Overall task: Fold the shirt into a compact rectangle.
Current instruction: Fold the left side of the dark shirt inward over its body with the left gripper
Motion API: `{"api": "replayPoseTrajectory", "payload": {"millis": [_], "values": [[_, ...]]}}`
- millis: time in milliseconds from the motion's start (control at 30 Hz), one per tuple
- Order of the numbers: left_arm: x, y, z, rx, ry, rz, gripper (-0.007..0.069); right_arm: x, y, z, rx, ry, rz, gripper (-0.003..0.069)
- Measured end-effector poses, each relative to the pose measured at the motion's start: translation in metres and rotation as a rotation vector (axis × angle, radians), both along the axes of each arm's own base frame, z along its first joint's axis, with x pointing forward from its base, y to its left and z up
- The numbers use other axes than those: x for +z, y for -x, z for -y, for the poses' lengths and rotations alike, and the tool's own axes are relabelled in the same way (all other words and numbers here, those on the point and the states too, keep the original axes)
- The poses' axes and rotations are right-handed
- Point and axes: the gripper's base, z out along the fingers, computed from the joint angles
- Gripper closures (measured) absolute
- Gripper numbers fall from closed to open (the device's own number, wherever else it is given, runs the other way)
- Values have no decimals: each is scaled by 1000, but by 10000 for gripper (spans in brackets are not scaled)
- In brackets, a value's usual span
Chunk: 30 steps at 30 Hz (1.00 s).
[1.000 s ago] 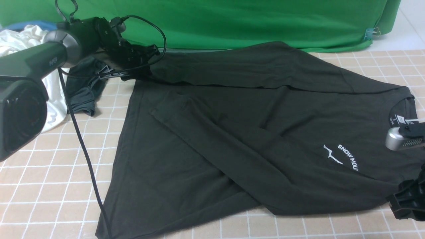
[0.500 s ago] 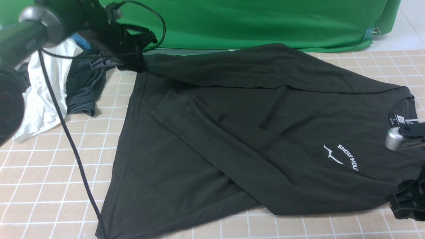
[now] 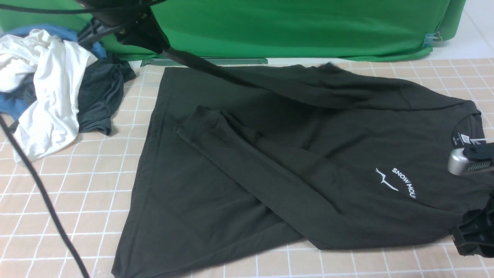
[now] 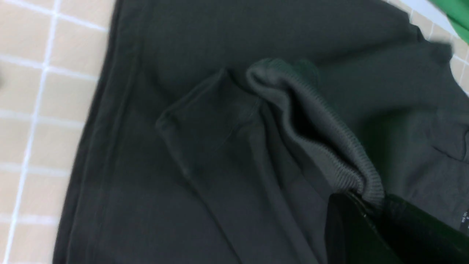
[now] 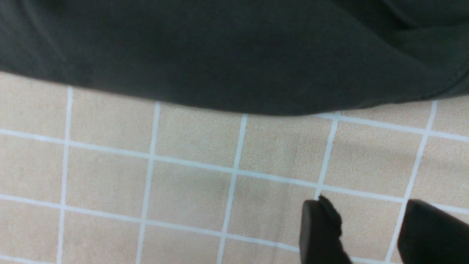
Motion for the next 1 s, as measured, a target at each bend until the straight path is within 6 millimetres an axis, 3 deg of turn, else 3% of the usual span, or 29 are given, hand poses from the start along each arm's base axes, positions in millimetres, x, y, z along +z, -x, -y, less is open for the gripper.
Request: {"api": "replayPoseTrajectory", "payload": {"millis": [67,167,233,400,500,733,900,1000], "values": [[-1,12,-1,14,-7,-28,590,0,0,0,0,0,-2,333],[-19,33,1,14,-50,-114,590,0,0,0,0,0,-2,333],[-39,47,4,9,-106,-191,590,0,0,0,0,0,-2,333],[-113,81,20,-28,-214,-378,590,0,0,0,0,0,-4,333],[-141,92,18,5,-243,-413,590,0,0,0,0,0,-4,333],[-168,95,10,90,-282,-328,545,0,0,0,0,0,-2,333],[-167,93,9,93,-287,-307,414,0,0,0,0,0,3,307],[-158,90,7,73,-332,-306,270,0,0,0,0,0,4,230]]}}
